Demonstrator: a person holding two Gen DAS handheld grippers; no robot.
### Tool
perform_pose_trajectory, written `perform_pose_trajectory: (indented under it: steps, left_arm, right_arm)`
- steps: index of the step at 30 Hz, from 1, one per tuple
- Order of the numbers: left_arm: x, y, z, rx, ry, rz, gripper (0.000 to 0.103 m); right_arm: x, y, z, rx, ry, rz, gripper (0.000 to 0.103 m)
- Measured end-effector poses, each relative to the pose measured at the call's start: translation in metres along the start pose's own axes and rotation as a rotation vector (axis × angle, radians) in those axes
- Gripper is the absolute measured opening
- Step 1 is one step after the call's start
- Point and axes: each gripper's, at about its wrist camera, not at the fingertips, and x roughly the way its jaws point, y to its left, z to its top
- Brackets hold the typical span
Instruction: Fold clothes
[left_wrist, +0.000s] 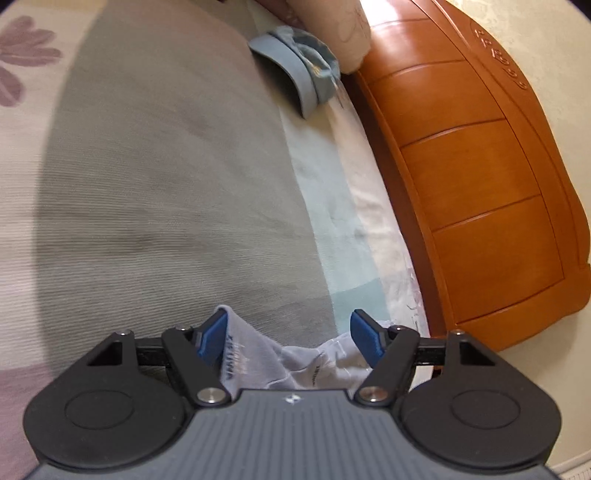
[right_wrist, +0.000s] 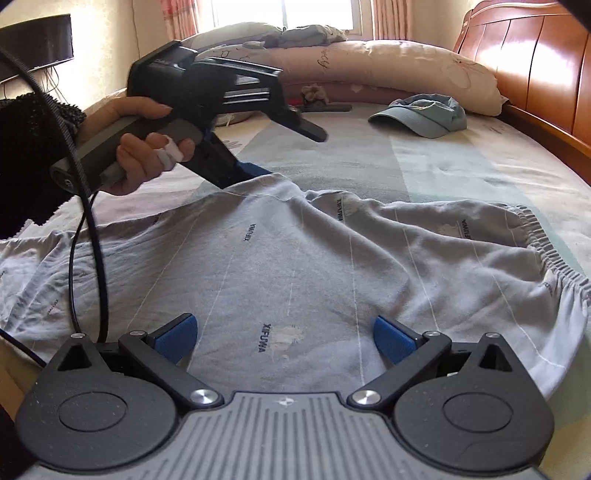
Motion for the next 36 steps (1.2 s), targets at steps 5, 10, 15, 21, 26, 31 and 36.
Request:
perform_pose_trajectory:
  steps: [5,10,15,21,26,31,36]
  left_arm:
    - [-0.031,-0.024,-0.002,0.079,-0.03,0.006,0.073]
    - [-0.007,-0.057,-0.02,0.161,0.101,-0.089,0.077]
    - [0.049,-0.059,-0.032,0.199,0.185,0.003,0.075]
    - [0.051,-0.063,-0.031,0.184,0.16,0.014,0.076]
    - [0.019,-0.087,-0.034,0.241,0.12,0.014,0.076]
    - [-0.036,-0.1,-0.041,0.285,0.021,0.06,0.077]
    - [-0.071,-0.096,-0.058,0.299,-0.031,0.164,0.077]
  right_arm:
    - [-0.008,-0.002,-0.004,-0.012,0.011,-0.012,0.103]
    - [-0.012,-0.004,-0.003,0.005,0.029,-0.055,0.103]
    - [-0.015,-0.007,-0.005,0.012,0.032,-0.08,0.103]
    - [-0.029,-0.01,-0.019,0.017,0.018,-0.113,0.103]
    - [-0.038,-0.022,-0.007,0.051,0.005,-0.119,0.103]
    - [-0.032,-0.057,0.035,0.072,-0.087,-0.131,0.103]
    - [0.015,-0.109,0.063,0.28,-0.082,0.003,0.103]
